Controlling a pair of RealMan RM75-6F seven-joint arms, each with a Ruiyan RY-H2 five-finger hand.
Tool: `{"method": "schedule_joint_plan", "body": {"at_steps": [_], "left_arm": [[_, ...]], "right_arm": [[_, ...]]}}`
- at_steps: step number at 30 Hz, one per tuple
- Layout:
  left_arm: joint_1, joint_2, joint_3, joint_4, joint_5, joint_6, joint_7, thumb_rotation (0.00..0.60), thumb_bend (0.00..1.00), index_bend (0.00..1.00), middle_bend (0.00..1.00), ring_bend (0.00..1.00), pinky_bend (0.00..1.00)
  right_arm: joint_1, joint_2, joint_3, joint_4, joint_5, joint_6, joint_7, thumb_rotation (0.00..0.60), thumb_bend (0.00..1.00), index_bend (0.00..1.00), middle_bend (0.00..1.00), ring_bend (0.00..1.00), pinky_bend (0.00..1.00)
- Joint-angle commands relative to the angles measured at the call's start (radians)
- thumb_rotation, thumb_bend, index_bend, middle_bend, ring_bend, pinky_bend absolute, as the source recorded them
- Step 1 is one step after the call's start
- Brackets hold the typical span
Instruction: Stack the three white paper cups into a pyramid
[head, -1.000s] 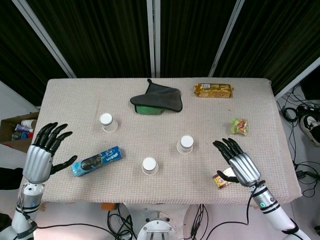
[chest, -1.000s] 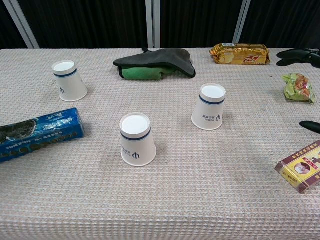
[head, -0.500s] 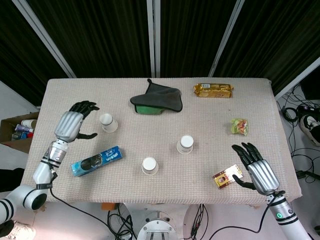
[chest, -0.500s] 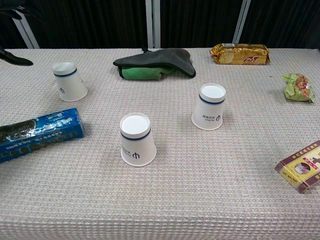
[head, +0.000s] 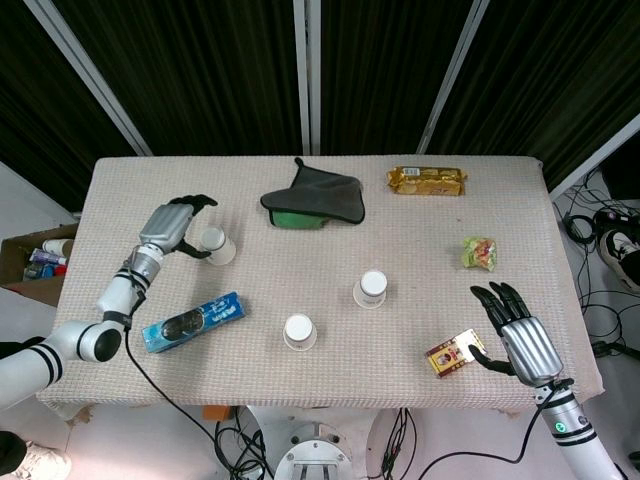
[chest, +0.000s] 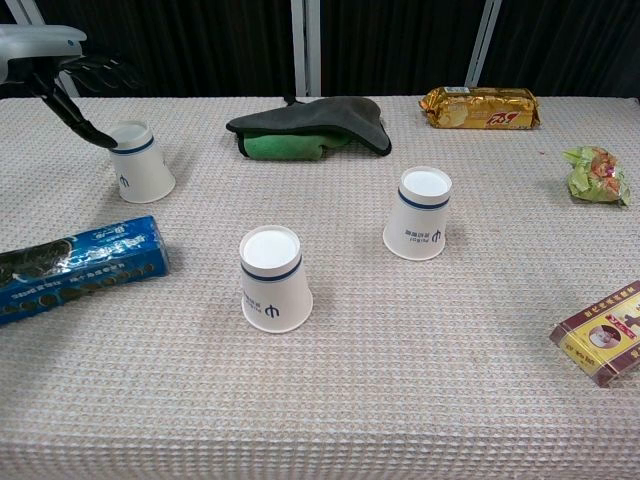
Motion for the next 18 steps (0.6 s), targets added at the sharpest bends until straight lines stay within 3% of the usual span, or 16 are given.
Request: {"method": "schedule_joint_plan", "body": {"at_steps": [1, 5, 10, 15, 18], "left_arm": [[-0.036, -0.022, 0.013, 0.047, -0.036, -0.067, 0.013, 0.600, 0.17, 0.24, 0.18, 0.17, 0.19], [-0.064, -0.020, 0.034, 0.070, -0.077, -0.140, 0.020, 0.600, 0.18, 0.24, 0.18, 0.17, 0.19], [-0.079, -0.040, 0.049, 0.106, -0.104, -0.146, 0.027, 0.600, 0.22, 0.29, 0.25, 0.19, 0.22], [-0.090, -0.055, 0.053, 0.125, -0.115, -0.133, 0.034, 0.600, 0.32, 0.42, 0.44, 0.35, 0.31], [-0.087, -0.038, 0.054, 0.087, -0.107, -0.107, 0.040, 0.600, 0.33, 0.44, 0.49, 0.42, 0.34]], "right_arm": [[-0.002, -0.006, 0.002, 0.009, 0.001, 0.003, 0.007, 0.600, 0.22, 0.00, 0.14, 0.00, 0.00], [-0.008, -0.009, 0.005, 0.019, 0.010, 0.005, 0.016, 0.600, 0.22, 0.00, 0.14, 0.00, 0.00], [-0.012, -0.017, 0.008, 0.033, 0.020, 0.003, 0.030, 0.600, 0.22, 0.00, 0.14, 0.00, 0.00], [-0.013, -0.023, 0.009, 0.042, 0.023, 0.000, 0.038, 0.600, 0.22, 0.00, 0.14, 0.00, 0.00], [-0.014, -0.022, 0.011, 0.045, 0.023, 0.002, 0.042, 0.600, 0.22, 0.00, 0.14, 0.00, 0.00]]}}
